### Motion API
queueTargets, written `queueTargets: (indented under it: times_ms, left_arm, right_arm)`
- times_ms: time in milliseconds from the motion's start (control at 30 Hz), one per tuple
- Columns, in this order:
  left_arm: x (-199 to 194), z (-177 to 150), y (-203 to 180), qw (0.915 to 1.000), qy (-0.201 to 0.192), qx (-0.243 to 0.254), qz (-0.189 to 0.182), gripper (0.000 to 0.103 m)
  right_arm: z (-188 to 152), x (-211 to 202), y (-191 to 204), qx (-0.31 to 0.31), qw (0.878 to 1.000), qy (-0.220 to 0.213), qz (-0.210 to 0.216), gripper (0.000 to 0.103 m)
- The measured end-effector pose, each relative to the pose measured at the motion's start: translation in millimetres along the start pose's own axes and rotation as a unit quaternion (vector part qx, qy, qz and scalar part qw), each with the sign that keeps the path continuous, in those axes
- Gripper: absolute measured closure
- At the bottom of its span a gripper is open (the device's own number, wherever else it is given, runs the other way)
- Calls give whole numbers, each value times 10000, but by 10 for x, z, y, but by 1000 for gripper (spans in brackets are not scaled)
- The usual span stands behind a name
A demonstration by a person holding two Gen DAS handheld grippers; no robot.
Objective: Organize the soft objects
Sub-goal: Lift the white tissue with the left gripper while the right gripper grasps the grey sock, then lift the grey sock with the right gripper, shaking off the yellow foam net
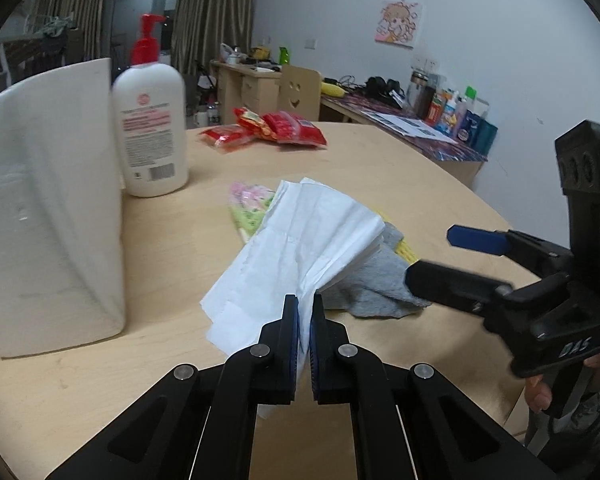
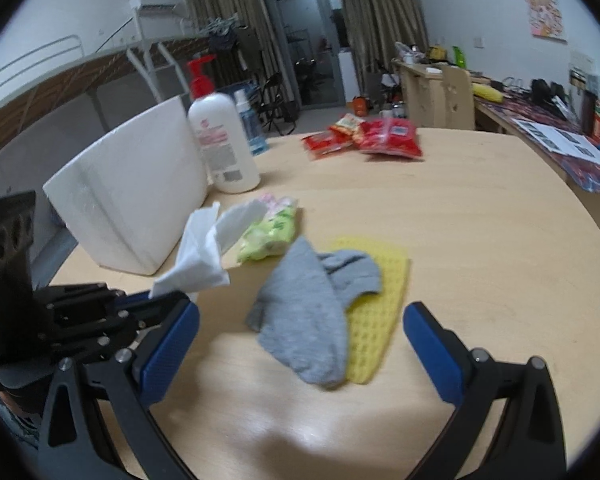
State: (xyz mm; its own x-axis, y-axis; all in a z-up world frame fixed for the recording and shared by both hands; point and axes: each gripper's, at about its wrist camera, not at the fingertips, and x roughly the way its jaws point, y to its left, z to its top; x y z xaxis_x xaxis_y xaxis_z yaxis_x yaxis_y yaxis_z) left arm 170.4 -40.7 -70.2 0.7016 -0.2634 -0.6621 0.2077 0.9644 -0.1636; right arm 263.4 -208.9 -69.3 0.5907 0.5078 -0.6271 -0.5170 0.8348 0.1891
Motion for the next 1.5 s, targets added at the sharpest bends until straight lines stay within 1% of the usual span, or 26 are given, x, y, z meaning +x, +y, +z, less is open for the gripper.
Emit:
queueTargets:
  times_ms: [33,200,267,333,433,500,633,733,900,933,1000,1033,1067,1133,1200,1300,1367,1433,1500]
  left_arm:
    - [-32,-4,23,10000,-34,-21,22,98]
    - [-186,-21,147,9997,-181,-146,90,98]
    - [-214,-32,194,9996,-199,-195,100,98]
    - [-227,-52,235,9995,-189,-237,92,98]
    - [-231,-72,262,9995,-180,-264,77,98]
    - [-241,-84,271,9994,-193,-271,52,98]
    - [-244,-97,257,9995,-205,-249,23,98]
    - [-243,-99,251,9995,-204,-238,-5,98]
    - [-249,-111,242,9994,-206,-263,-35,98]
    - [-250,-104,259,9994,-206,-260,-35,98]
    - [-259,-114,268,9994,-218,-275,-43,98]
    - [-263,-118,273,9994,-218,-276,-44,98]
    - [-265,-118,280,9993,-223,-287,-40,98]
    - [-271,-118,295,9993,-228,-303,-52,98]
    - [-278,-114,300,9992,-239,-318,-41,98]
    - [-302,-105,292,9991,-285,-311,-32,98]
    - [-327,-104,283,9990,-323,-297,-23,98]
    - [-348,-89,275,9989,-368,-286,-24,98]
    - [-364,-82,256,9989,-408,-244,-20,98]
  right_arm:
    - [8,21,48,-84,10000,20,0,1]
    - [22,147,123,-214,9995,245,31,13]
    - [31,210,153,-274,9990,347,-8,15]
    - [34,261,174,-324,9985,448,-39,21]
    - [26,329,206,-328,9977,594,-82,33]
    - [9,365,216,-341,9970,675,-192,47]
    - [0,367,213,-338,9964,712,-316,52]
    - [-13,368,246,-481,9941,771,-588,52]
    - [-52,430,331,-749,9896,810,-923,52]
    - [-64,437,356,-829,9884,799,-993,54]
    - [-70,434,365,-857,9863,754,-1192,70]
    - [-59,422,340,-799,9869,725,-1200,74]
    - [-53,406,321,-747,9876,704,-1185,81]
    - [-44,390,290,-719,9880,694,-1180,84]
    - [-33,339,275,-627,9905,605,-1060,90]
    - [57,159,242,-403,9953,257,-845,90]
    - [132,4,190,-177,9983,-4,-560,90]
    - [191,-70,164,-86,9990,-118,-415,91]
    - [238,-134,108,90,9995,-259,-146,90]
